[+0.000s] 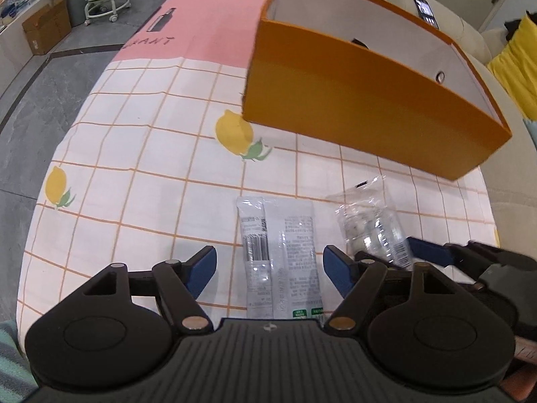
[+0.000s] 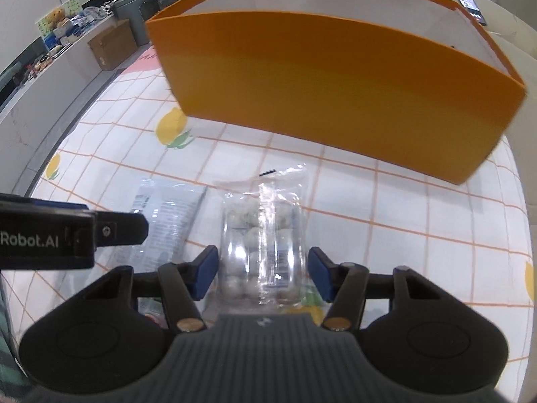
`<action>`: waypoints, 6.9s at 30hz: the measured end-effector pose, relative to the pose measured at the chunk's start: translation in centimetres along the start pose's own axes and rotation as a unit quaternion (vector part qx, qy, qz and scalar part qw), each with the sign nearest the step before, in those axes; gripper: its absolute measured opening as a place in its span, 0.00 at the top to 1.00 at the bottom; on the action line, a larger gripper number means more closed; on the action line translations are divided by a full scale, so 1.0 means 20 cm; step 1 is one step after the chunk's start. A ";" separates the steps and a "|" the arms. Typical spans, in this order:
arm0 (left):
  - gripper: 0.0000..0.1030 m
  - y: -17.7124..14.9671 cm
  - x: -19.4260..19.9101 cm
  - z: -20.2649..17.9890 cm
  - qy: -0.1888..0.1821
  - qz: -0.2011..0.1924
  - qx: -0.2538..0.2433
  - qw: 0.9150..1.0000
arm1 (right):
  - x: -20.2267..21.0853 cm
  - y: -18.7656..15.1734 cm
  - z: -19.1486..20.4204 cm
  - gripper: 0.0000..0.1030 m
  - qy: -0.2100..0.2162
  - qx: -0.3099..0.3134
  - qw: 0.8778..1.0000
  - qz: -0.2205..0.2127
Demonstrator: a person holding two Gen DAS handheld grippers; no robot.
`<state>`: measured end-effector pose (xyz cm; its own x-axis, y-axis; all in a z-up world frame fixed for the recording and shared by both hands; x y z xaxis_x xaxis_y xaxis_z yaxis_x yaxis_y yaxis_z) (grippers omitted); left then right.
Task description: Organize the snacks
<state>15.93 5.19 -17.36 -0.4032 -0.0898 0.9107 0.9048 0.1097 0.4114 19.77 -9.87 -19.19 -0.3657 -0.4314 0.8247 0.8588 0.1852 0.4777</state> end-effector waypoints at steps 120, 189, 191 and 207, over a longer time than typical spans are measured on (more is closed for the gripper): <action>0.47 0.99 -0.34 -0.65 -0.015 0.042 -0.200 0.979 | -0.07 1.04 -0.59 0.48 -0.115 0.090 0.977 0.155; 0.11 0.13 0.64 -0.12 0.039 -0.223 -0.029 0.974 | 0.94 -0.02 0.06 0.14 -0.114 -0.007 0.967 -0.227; 0.11 0.11 0.62 -0.14 0.041 -0.217 -0.039 0.975 | 0.93 -0.03 0.05 0.14 -0.113 -0.014 0.967 -0.226; 0.11 0.03 0.59 -0.17 0.046 -0.207 -0.049 0.976 | 0.92 -0.05 0.05 0.14 -0.105 -0.008 0.970 -0.217</action>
<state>12.25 0.85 -6.45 -0.7267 -0.1944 0.6589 0.6782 -0.0501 0.7332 11.82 -17.01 -4.25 -0.7581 -0.2756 0.5911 0.6124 0.0111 0.7905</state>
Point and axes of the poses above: each gripper's, at about its wrist camera, not at the fingertips, and x roughly against the way its jaws point, z to its left, y to its top, the point moved 5 cm from there along -x, roughly the way its jaws point, and after that the axes turned 14 degrees about y, right-handed, at the moved point
